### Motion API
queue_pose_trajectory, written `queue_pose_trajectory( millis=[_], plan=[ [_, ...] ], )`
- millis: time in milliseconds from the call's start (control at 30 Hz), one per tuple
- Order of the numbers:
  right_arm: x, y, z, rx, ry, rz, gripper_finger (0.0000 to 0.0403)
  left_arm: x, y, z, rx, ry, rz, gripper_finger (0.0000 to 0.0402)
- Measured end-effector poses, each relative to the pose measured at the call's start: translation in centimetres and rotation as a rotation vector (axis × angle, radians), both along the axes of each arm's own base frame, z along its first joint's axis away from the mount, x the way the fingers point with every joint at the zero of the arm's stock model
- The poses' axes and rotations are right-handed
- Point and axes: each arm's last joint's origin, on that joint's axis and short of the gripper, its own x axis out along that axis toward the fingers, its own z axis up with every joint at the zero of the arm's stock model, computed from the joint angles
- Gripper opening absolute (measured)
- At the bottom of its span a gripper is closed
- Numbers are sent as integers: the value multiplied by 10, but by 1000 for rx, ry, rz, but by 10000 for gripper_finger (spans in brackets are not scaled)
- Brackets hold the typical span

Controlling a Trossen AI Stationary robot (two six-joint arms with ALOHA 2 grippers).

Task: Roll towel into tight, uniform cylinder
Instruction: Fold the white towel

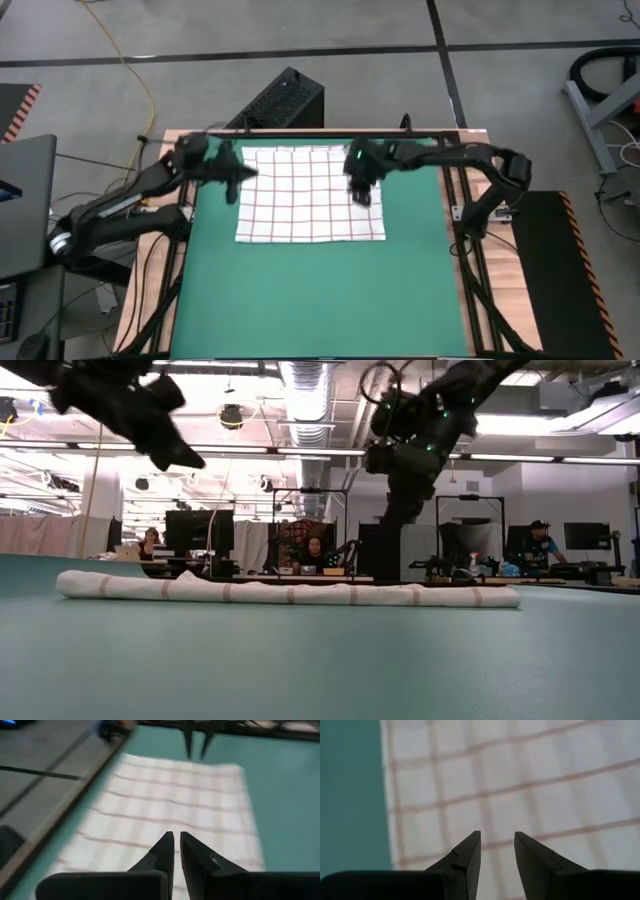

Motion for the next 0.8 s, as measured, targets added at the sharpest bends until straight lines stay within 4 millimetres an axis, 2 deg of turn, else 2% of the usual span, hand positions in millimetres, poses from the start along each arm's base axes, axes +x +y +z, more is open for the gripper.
queue_pose_trajectory(
  millis=[100,200,333,500,633,800],
  plan=[
    [8,44,-10,-73,97,93,140,-6,-27,-9,-32,-33,-76,20],
    [9,82,-15,-187,162,129,140,-11,-46,-20,-69,-82,-78,20],
    [3,117,-25,-329,184,97,140,-14,-63,-47,-106,-79,-29,20],
    [-16,135,-55,-363,194,-48,140,-7,-79,-78,-121,-169,-23,20],
    [-31,142,-78,-355,170,-142,140,-5,-90,-93,-99,-178,10,16],
    [-45,153,-92,-334,158,-211,140,-4,-101,-103,-144,-134,54,2]
  ],
)
